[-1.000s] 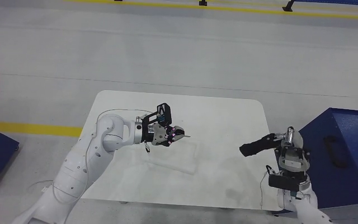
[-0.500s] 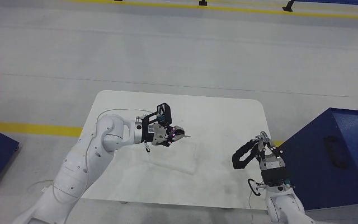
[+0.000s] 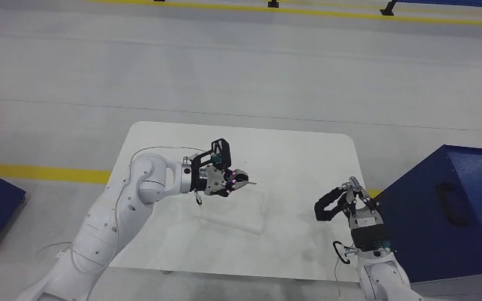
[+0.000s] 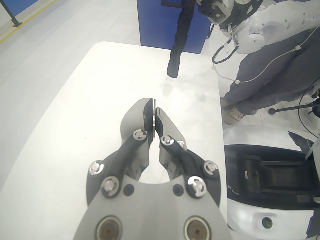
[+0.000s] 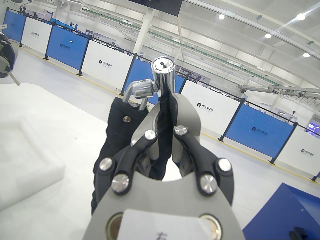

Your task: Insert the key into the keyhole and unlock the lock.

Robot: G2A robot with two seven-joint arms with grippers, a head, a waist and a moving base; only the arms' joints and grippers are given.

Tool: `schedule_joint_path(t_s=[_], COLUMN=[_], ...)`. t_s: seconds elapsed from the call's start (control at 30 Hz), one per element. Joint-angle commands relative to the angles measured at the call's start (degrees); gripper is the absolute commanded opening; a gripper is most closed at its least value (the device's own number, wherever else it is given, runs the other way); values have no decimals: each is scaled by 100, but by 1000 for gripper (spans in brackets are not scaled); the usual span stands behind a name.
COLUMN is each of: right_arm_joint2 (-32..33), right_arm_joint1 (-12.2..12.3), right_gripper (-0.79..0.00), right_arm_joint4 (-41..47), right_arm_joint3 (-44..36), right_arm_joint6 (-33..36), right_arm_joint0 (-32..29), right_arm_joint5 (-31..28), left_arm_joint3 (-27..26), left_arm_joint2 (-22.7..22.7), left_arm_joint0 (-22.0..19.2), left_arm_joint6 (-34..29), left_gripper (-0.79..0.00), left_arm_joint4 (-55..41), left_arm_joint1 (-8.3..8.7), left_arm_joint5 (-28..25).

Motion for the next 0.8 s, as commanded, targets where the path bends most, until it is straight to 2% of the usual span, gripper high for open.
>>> schedule_joint_path(t_s=[0.0, 0.3, 0.37, 0.5, 0.6, 0.77], right_arm_joint2=[0, 1, -32, -46, 61, 334], right_arm_joint1=[0, -1, -5, -33, -21, 19], right_gripper=[-785, -785, -785, -785, -785, -785], right_arm_joint4=[0, -32, -363, -1238, -1908, -2795], right_arm_joint3=[0, -1, -51, -341, -725, -1534], right_arm_joint6=[0, 20, 176, 829, 1444, 2620], right_arm_joint0=[0, 1, 27, 47, -122, -544], right_arm_joint5=[0, 7, 9, 459, 581, 247], left_arm_joint3=[0, 0, 0, 0, 0, 0], left_arm_joint2=[0, 0, 0, 0, 0, 0], left_arm_joint0=[0, 0, 0, 0, 0, 0], left_arm_joint6=[0, 0, 0, 0, 0, 0], left_gripper=[-785, -785, -785, -785, -785, -785], left_arm_joint4=[0, 0, 0, 0, 0, 0], left_arm_joint1=[0, 0, 0, 0, 0, 0], left_arm_joint5=[0, 0, 0, 0, 0, 0])
